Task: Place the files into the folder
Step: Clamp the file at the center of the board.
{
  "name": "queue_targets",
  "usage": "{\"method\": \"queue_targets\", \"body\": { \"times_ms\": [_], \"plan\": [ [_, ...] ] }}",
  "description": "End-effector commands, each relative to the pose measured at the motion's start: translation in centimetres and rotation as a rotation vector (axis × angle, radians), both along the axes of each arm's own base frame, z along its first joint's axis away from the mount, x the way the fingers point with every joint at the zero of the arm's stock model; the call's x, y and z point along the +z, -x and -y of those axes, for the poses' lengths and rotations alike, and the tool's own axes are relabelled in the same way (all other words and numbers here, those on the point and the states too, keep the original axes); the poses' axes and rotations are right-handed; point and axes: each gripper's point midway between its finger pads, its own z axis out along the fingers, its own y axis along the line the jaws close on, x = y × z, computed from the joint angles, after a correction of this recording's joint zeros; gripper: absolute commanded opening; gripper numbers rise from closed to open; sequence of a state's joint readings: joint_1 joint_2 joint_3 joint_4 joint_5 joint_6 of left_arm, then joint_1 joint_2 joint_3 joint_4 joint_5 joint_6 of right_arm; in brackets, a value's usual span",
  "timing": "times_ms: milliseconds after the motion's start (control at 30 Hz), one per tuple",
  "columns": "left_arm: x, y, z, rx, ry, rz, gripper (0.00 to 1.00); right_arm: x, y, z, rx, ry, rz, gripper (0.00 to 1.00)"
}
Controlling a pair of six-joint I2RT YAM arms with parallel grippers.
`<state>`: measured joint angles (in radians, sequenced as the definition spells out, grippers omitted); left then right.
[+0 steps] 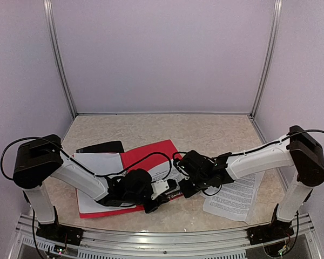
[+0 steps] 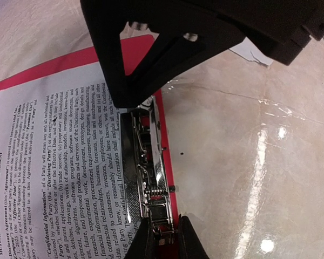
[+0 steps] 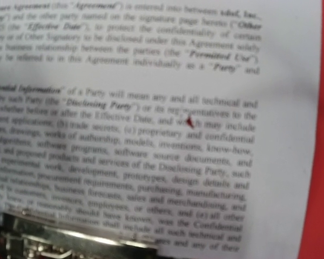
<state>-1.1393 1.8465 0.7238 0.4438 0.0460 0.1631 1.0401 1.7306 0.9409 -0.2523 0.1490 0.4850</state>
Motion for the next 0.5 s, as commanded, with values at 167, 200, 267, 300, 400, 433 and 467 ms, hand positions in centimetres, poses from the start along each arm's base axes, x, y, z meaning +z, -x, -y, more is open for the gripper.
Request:
{"method": "queue_targets", "body": {
  "times_ms": [167,200,267,300,400,433,467],
  "plan": [
    [-3.4,3.4,-0.9,-0.118,-0.108,-0.112,0.0,-2.2,0.3,1.4,0.022,0.09,-0.041,0.0],
    [-3.4,3.4,-0.9,-0.117,-0.109,-0.111,0.0,-1.8,0.3,1.4,0.021,0.087,-0.038,0.0],
    [-3.5,3.4,-0.9,-0.116,-0.109,-0.112,0.0,-0.7,0.0,1.3,0.018,0.075,-0.025,0.0],
    [-3.5,3.3,-0.9,-0.115,-0.11,-0.112,0.0,-0.2,0.0,1.2,0.02,0.068,-0.022,0.0],
    [-3.6,3.3,-0.8,-0.114,-0.111,-0.114,0.0,1.2,-0.2,0.9,0.021,0.048,-0.009,0.0],
    [-3.6,3.3,-0.9,-0.113,-0.112,-0.114,0.0,1.5,-0.2,0.9,0.022,0.044,-0.005,0.0],
    [-3.6,3.3,-0.9,-0.114,-0.112,-0.114,0.0,1.8,-0.3,0.8,0.021,0.041,-0.001,0.0]
  ]
}}
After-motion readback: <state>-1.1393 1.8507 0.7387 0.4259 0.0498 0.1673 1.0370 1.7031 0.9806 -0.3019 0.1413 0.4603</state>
